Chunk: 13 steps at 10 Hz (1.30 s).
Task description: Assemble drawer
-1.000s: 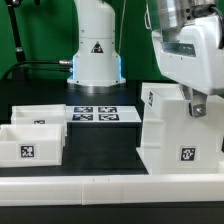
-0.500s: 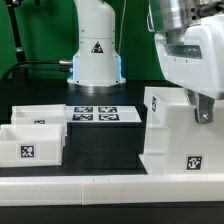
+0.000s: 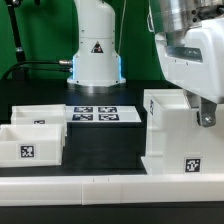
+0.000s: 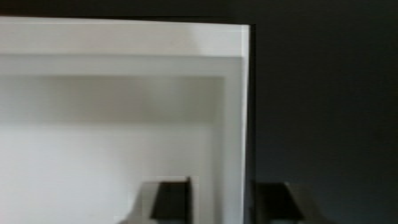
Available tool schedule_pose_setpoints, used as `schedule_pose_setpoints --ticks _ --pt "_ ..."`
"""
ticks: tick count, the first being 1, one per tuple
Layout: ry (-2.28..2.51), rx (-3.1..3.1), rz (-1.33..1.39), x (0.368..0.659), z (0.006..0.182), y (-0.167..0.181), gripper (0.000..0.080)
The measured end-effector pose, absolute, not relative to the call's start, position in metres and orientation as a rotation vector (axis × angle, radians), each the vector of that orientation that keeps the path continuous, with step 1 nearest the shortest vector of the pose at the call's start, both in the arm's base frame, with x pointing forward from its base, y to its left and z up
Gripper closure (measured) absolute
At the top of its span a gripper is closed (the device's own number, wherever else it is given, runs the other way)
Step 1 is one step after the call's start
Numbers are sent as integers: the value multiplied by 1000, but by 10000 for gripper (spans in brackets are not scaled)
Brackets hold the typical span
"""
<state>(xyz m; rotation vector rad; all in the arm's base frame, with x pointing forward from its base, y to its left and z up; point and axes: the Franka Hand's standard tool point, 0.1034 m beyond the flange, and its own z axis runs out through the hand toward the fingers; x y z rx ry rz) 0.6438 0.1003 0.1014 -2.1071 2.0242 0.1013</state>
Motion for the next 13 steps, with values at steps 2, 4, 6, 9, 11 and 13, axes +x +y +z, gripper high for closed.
schedule_pose_setpoints --ticks 2,4,6,9,11,13 --pt "2019 -2112 101 644 101 101 356" --pt "2016 -2114 101 644 101 101 203" --pt "1987 -2142 98 642 102 102 166" --pt "1792 -2298 78 625 122 97 150" --pt "1687 -2374 57 609 137 88 150" --pt "1668 -2388 57 607 138 92 150"
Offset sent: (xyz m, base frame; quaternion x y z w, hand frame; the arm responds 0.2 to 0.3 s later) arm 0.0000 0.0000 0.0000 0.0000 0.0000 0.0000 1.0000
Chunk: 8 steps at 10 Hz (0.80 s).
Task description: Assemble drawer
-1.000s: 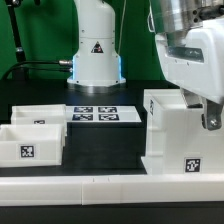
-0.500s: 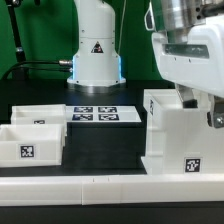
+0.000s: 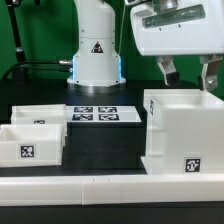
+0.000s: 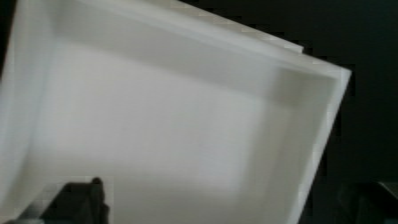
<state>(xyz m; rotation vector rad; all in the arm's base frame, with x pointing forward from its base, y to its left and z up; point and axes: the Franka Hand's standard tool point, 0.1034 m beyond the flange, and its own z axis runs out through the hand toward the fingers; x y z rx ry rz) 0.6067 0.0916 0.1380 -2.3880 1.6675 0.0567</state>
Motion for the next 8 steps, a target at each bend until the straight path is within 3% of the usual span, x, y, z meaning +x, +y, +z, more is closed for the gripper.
schedule_pose_setpoints --ticks 2,4,6,8 --pt "1456 -2534 41 605 137 89 150" --pt "922 -2843 67 600 137 70 150" --pt "544 -2941 35 589 143 43 150" --pt "182 -2995 -31 577 137 12 150"
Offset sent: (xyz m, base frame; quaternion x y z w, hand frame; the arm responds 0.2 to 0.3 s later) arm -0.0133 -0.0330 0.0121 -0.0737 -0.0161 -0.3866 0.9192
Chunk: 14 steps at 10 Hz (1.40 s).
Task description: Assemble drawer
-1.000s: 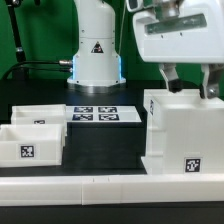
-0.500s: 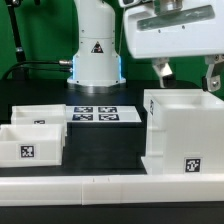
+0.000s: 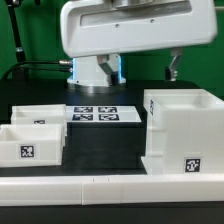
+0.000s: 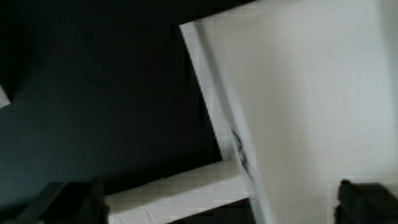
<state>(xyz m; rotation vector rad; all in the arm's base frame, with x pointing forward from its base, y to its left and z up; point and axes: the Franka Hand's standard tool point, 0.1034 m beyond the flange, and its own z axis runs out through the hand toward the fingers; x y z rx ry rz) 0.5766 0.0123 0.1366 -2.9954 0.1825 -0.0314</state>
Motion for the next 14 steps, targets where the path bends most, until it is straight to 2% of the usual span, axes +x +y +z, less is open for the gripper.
schedule_pose_setpoints --ticks 1,3,6,10,13,14 --pt "91 -2994 -42 570 131 -1 150" --pt "-93 -3006 -49 570 131 -1 150" --pt "-125 -3034 -25 564 126 -7 150" --pt "-121 -3089 -24 530 95 -32 150" --pt "-64 -3113 -48 522 71 -55 150" --pt "-64 -3112 -45 522 71 -54 150"
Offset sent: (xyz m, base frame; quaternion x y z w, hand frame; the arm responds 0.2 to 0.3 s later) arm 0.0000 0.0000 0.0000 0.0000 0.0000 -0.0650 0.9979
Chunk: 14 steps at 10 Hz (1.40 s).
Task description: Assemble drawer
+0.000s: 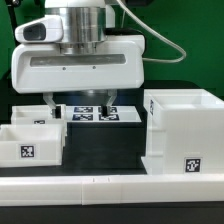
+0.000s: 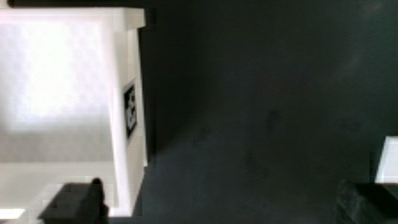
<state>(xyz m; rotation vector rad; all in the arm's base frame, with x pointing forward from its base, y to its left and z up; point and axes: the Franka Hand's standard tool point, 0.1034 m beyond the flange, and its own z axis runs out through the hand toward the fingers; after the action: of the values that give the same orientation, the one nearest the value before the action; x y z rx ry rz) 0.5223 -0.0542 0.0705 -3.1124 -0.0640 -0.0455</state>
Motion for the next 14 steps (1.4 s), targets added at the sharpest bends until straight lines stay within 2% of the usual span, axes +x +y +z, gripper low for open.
schedule_pose_setpoints --ticks 6,9,14 --pt "-14 -3113 -28 519 68 -60 150" --pt "36 -3123 8 510 54 -82 150" --pt "39 -3144 38 495 13 -91 150"
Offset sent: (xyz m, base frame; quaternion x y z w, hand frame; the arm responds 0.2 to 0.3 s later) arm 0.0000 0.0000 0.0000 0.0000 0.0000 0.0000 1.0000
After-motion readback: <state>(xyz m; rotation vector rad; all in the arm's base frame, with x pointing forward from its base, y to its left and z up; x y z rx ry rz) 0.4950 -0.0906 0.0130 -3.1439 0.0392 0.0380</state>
